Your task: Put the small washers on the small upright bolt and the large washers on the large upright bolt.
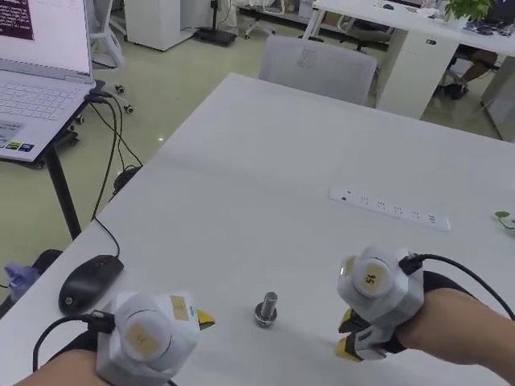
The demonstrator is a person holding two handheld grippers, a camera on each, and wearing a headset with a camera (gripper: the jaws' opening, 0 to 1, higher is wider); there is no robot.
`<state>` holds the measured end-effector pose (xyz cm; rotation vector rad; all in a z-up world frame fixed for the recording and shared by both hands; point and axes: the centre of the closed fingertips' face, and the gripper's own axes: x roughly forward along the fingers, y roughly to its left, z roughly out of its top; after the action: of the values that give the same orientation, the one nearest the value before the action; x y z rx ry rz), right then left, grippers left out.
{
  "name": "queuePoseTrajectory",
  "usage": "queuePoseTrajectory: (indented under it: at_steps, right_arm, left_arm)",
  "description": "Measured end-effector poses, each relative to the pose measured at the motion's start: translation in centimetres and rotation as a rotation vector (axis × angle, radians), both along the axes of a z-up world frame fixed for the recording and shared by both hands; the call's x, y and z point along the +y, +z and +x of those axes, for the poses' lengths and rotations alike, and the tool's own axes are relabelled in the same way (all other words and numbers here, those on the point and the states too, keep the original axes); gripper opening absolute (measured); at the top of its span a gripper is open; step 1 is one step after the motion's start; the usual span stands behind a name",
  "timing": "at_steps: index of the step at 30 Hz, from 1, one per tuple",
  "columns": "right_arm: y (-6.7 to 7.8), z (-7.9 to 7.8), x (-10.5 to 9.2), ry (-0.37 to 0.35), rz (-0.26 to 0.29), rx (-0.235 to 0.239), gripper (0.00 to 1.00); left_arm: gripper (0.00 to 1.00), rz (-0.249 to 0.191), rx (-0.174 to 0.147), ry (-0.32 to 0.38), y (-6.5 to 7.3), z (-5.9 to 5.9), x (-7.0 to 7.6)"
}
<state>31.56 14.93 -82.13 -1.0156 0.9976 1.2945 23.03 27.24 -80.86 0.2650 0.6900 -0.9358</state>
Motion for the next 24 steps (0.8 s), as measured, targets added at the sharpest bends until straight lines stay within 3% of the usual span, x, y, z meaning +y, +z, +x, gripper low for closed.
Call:
queuePoseTrajectory:
  at_steps: [24]
  right_arm:
    - [-1.1,-6.7,0.7,0.095,0.055,0.044,0.30]
  left_arm:
    - [0.91,-0.003,-0.022,-0.002,-0.2,0.0,-0.1]
